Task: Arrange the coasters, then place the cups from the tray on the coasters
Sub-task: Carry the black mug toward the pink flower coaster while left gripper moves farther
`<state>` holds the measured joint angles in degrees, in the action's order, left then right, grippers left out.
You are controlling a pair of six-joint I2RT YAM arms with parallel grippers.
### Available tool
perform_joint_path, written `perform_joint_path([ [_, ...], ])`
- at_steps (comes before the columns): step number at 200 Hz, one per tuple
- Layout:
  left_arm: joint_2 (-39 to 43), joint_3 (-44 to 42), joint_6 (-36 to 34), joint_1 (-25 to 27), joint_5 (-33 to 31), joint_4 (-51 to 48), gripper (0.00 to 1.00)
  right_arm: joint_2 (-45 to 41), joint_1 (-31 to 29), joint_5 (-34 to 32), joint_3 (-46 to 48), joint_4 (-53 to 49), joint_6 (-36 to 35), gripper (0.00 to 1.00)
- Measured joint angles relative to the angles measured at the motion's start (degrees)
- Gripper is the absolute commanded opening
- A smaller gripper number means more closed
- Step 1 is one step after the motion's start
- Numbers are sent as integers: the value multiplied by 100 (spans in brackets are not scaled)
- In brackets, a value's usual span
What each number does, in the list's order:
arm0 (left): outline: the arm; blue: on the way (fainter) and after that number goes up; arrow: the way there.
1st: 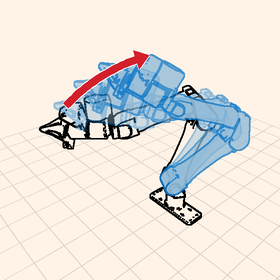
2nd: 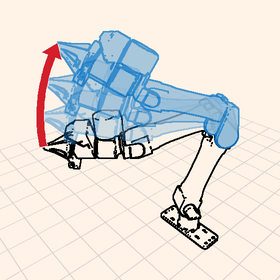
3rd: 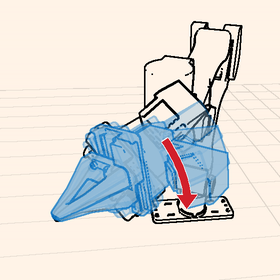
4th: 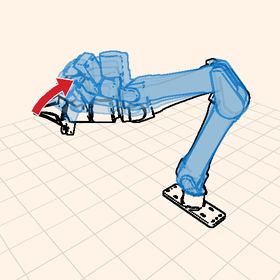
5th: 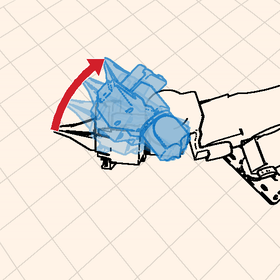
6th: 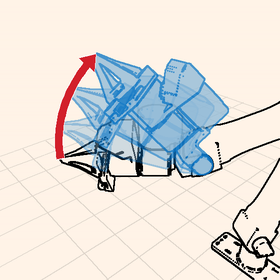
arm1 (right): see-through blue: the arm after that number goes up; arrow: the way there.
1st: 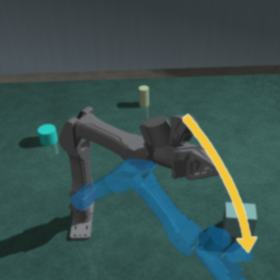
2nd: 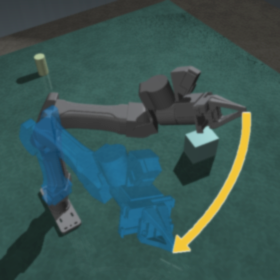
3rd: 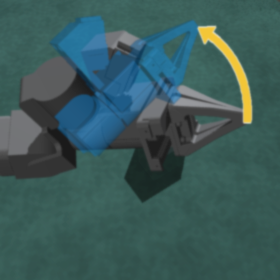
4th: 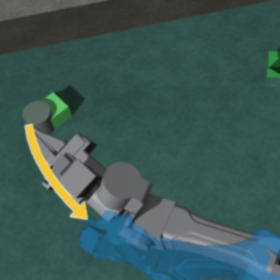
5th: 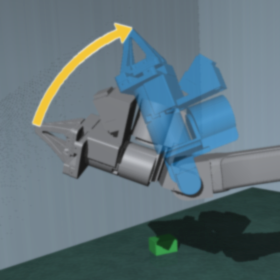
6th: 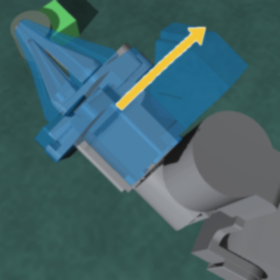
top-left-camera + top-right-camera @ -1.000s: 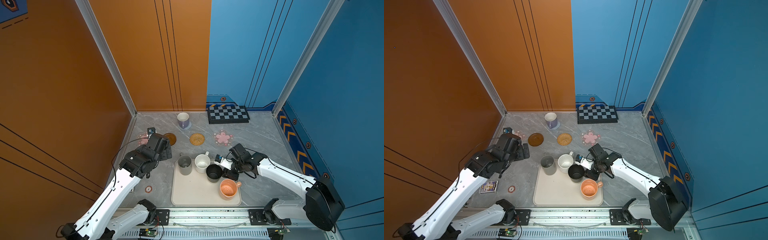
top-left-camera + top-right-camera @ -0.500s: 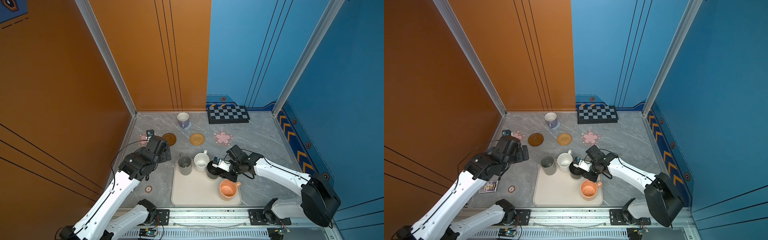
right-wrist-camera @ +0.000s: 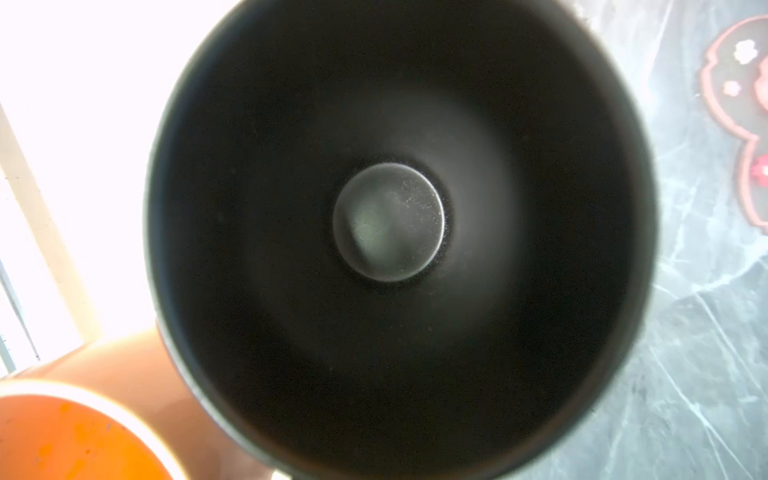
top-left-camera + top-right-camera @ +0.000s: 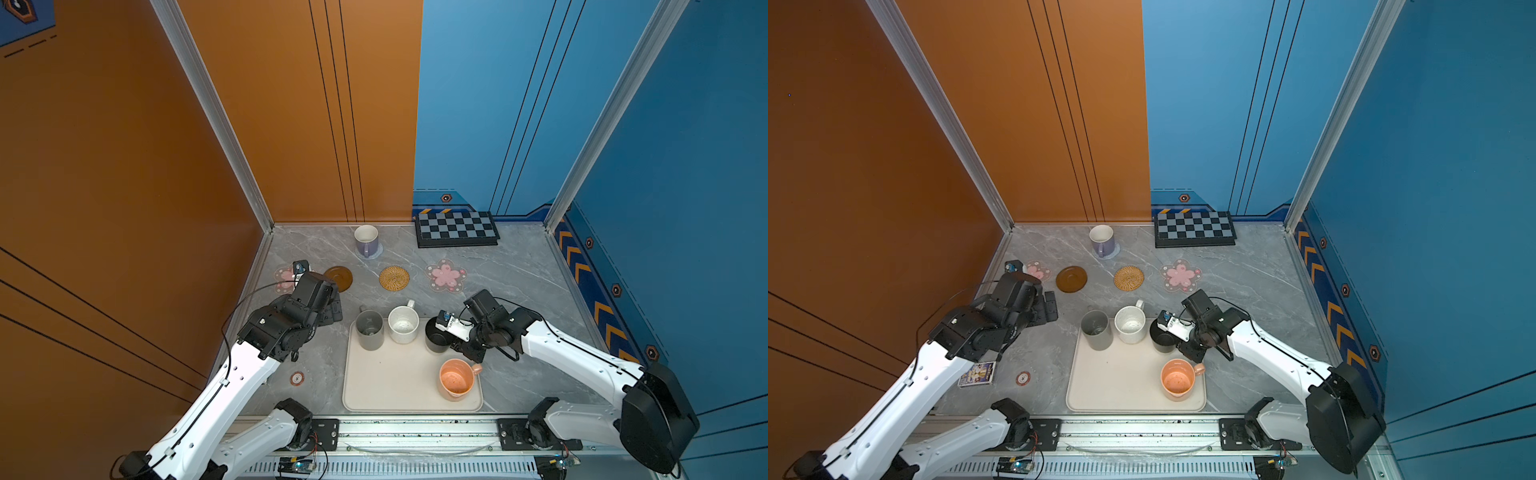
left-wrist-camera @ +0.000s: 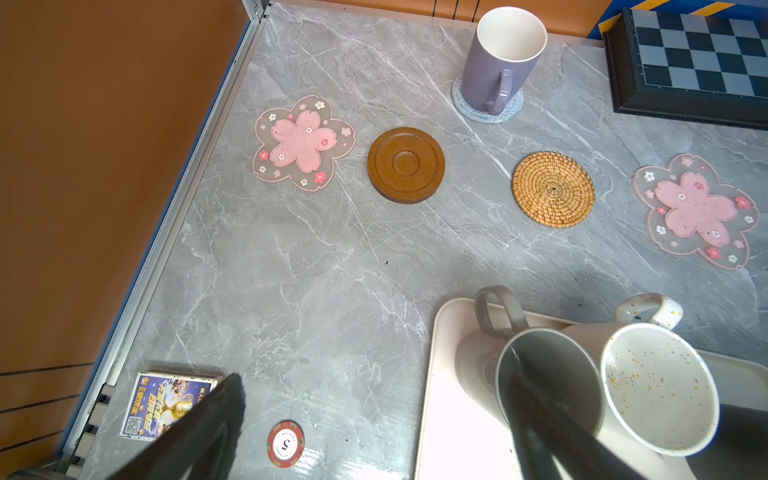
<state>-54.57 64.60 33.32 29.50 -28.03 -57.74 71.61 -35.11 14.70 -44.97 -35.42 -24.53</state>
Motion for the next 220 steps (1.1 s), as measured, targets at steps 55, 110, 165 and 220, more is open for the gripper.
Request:
perform_joint_path([
  [55,-166,0,22,17,-149,2,98,-472,588,-2,0,7,402,0],
  [110,-629,31,72,20,-435,0,98,-597,1049,-258,-164,31,1169,0],
  [165,-1270,601,-7,-15,-564,11,98,188,1145,-638,-1032,120,1834,0],
  [220,-1893,787,-219,-299,-564,52,98,1333,1139,-1370,-1832,308,2317,0],
])
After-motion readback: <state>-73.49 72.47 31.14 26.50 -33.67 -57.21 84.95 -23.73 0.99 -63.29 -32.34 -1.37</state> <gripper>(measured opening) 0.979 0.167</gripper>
